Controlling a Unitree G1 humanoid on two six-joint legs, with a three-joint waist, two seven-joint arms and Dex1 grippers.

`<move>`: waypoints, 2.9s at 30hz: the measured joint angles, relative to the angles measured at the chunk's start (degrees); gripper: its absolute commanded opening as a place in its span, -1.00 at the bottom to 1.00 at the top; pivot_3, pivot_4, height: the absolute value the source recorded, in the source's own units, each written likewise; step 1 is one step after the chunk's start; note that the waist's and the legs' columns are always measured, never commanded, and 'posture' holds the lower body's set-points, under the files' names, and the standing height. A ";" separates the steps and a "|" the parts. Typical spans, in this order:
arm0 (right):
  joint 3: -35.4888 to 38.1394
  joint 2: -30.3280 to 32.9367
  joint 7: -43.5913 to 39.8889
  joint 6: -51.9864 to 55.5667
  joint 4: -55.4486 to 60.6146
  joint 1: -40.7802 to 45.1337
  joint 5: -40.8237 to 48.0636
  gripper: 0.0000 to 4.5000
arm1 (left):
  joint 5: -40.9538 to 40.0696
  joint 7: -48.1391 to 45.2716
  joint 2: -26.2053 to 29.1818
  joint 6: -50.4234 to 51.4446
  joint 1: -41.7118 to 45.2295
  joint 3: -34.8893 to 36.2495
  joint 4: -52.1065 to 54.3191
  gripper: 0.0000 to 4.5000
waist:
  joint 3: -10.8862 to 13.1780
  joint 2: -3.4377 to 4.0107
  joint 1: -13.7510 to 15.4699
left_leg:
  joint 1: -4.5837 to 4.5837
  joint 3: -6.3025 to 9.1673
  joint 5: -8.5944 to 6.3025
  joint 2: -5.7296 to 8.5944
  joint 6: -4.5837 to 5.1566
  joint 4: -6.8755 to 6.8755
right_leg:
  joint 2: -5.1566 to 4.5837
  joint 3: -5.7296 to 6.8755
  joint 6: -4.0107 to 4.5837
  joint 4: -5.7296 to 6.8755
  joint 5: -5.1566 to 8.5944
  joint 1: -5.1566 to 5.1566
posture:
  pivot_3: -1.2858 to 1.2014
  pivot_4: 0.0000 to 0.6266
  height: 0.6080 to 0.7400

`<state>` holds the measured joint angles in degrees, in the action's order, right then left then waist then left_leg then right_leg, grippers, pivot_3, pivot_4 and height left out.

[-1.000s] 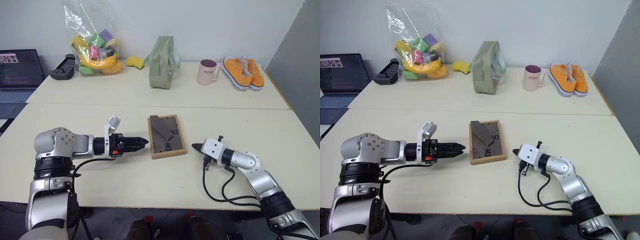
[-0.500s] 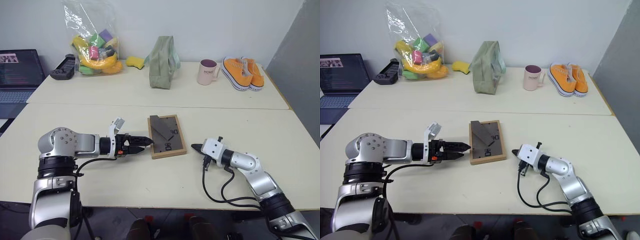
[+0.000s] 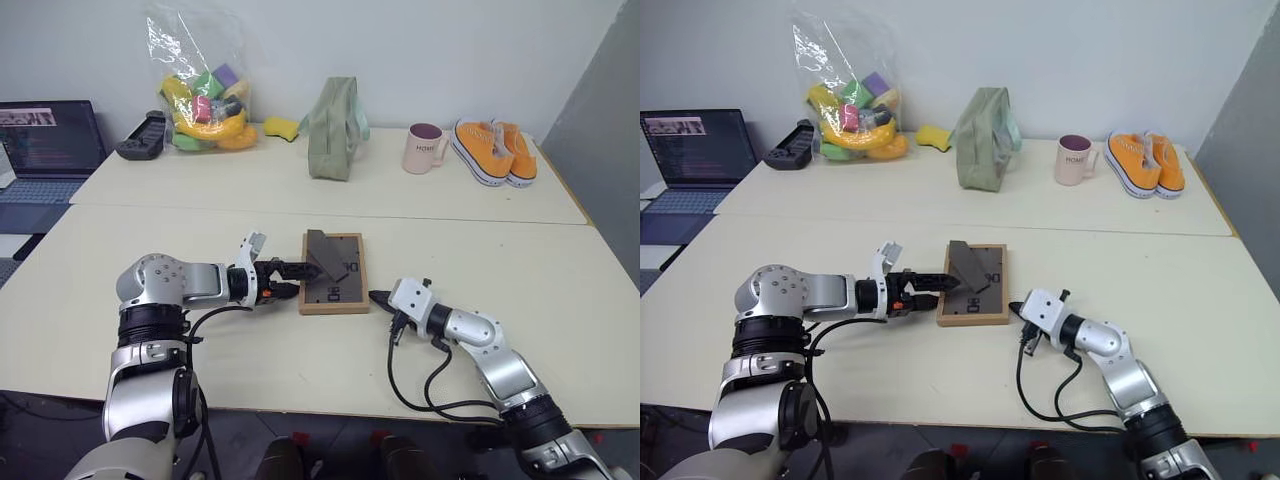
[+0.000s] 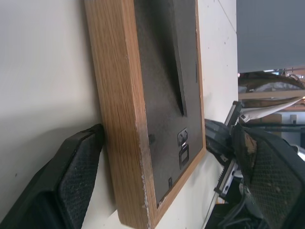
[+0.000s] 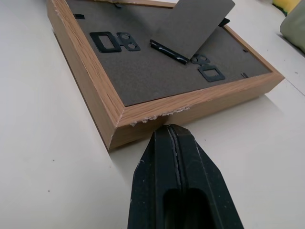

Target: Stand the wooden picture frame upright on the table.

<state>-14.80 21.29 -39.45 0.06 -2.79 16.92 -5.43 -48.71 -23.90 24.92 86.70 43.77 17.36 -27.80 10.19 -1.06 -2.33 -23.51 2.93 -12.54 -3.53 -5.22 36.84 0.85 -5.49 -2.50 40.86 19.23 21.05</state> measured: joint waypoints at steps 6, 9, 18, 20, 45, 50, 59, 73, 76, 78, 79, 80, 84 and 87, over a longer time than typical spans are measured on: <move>0.01 -1.21 0.83 1.24 0.94 -0.81 0.01 -1.00 | 0.89 -1.76 0.12 -1.10 0.40 -0.02 -2.05 0.99 | -0.10 0.06 -0.05 | 0.05 0.00 -0.01 0.00 0.00 -0.02 | 0.01 -0.02 -0.02 -0.01 0.01 -0.03 | 0.03 -0.52 1.00; -0.16 -2.62 1.35 2.00 2.13 -1.45 0.00 -1.00 | 1.44 -3.00 0.28 -1.76 0.43 -0.15 -2.78 0.99 | -0.14 0.07 -0.11 | 0.07 -0.01 -0.01 0.00 0.00 -0.04 | 0.02 -0.03 -0.02 -0.01 0.01 -0.03 | 0.03 -0.52 1.00; -1.33 -6.27 2.23 4.20 4.24 -1.61 0.52 -1.00 | 2.42 -5.82 1.21 -3.04 0.77 -1.11 -4.61 0.99 | -0.17 0.07 -0.46 | 0.09 -0.01 -0.01 -0.02 0.00 -0.09 | 0.04 -0.03 -0.03 -0.02 0.02 -0.01 | 0.03 -0.52 1.00; -1.89 -6.54 2.23 4.27 4.24 -1.61 0.54 -1.00 | 2.57 -6.37 1.36 -3.38 0.80 -1.37 -4.88 0.99 | -0.17 0.07 -0.53 | 0.09 -0.01 -0.01 -0.02 0.00 -0.10 | 0.04 -0.03 -0.03 -0.02 0.02 -0.01 | 0.03 -0.52 1.00; -1.99 -4.68 2.20 4.21 4.22 -1.60 0.70 -1.00 | 4.54 -10.67 1.13 -6.85 1.29 -0.10 -8.20 -0.40 | -0.13 -0.18 -0.82 | 0.07 -0.02 -0.01 -0.04 0.00 -0.24 | 0.04 -0.03 -0.19 -0.13 0.11 0.04 | 0.03 -0.52 1.00; -1.98 -4.51 2.21 4.10 3.90 -1.32 0.72 -1.00 | 4.51 -10.67 0.58 -6.53 1.55 0.95 -8.55 -0.41 | -0.08 -0.25 -0.82 | 0.06 -0.02 -0.01 -0.04 0.00 -0.25 | 0.04 -0.02 -0.19 -0.13 0.11 0.06 | 0.03 -0.52 1.00; 0.49 -0.85 1.99 3.04 2.41 -0.28 1.35 -1.00 | 6.82 -12.40 -0.31 -17.07 3.08 0.86 -6.31 -0.41 | 0.25 -0.58 -0.53 | -0.39 0.00 0.01 -0.07 -0.04 -0.25 | 0.04 0.03 -0.01 -0.18 0.01 0.42 | 0.03 -0.52 1.00; 7.47 6.88 -7.26 4.45 0.75 1.63 11.74 -1.00 | 16.14 -28.44 3.44 -46.65 8.00 -9.40 9.60 -0.41 | 0.42 -0.58 0.02 | -0.49 -0.10 0.14 -0.08 -0.26 -0.86 | 0.01 -0.01 0.01 -0.98 -0.01 0.40 | 0.03 -0.52 1.00; 11.38 8.45 -11.21 10.03 4.52 2.33 19.86 -1.00 | 20.36 -31.59 6.38 -51.65 4.73 -13.48 12.43 -0.41 | 0.45 -0.53 -0.05 | -0.48 -0.10 0.13 -0.09 -0.25 -0.86 | 0.02 -0.02 0.01 -0.98 -0.01 0.40 | 0.03 -0.52 1.00; 13.97 9.78 -12.84 13.58 6.81 3.69 24.63 -1.00 | 22.75 -33.44 8.22 -54.50 1.95 -15.33 13.90 -0.41 | 0.52 -0.45 -0.04 | -0.48 -0.10 0.08 -0.09 -0.15 -0.83 | 0.02 -0.02 0.01 -0.96 -0.01 0.39 | 0.03 -0.52 1.00; 15.29 10.13 -13.29 15.20 7.85 4.77 26.98 -1.00 | 24.02 -34.62 9.35 -56.11 0.65 -16.24 14.58 -0.41 | 0.53 -0.44 -0.02 | -0.47 -0.09 0.05 -0.10 -0.10 -0.81 | 0.02 -0.01 0.01 -0.94 -0.01 0.39 | 0.03 -0.52 1.00; 16.78 10.14 -13.39 16.22 8.95 5.93 29.05 -1.00 | 24.94 -35.69 10.31 -57.32 -0.28 -17.06 15.13 -0.41 | 0.54 -0.43 0.02 | -0.47 -0.07 0.04 -0.11 -0.07 -0.80 | 0.03 0.01 0.01 -0.92 -0.01 0.38 | 0.03 -0.52 1.00; 20.57 6.97 -9.92 21.68 10.22 11.51 35.92 -1.00 | 27.26 -38.15 12.68 -60.96 -1.30 -18.17 16.86 -0.41 | 0.60 -0.39 0.03 | -0.47 -0.07 0.04 -0.10 -0.05 -0.77 | 0.03 0.00 0.00 -0.87 -0.02 0.38 | 0.03 -0.52 1.00; 20.19 4.38 -7.89 22.93 11.32 13.42 37.09 -1.00 | 27.41 -38.21 12.73 -61.06 -1.13 -18.18 18.16 -0.41 | 0.60 -0.39 0.16 | -0.47 -0.05 0.04 -0.12 -0.04 -0.78 | 0.04 0.04 0.00 -0.88 -0.02 0.38 | 0.03 -0.52 1.00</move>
<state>5.39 25.67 -47.34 22.99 8.53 30.34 31.66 -21.30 -62.11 37.65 25.64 42.64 -0.82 -9.64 10.79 -1.45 -2.18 -23.98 2.88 -12.51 -3.64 -5.26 36.06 0.89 -5.45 -2.50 39.98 19.21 21.43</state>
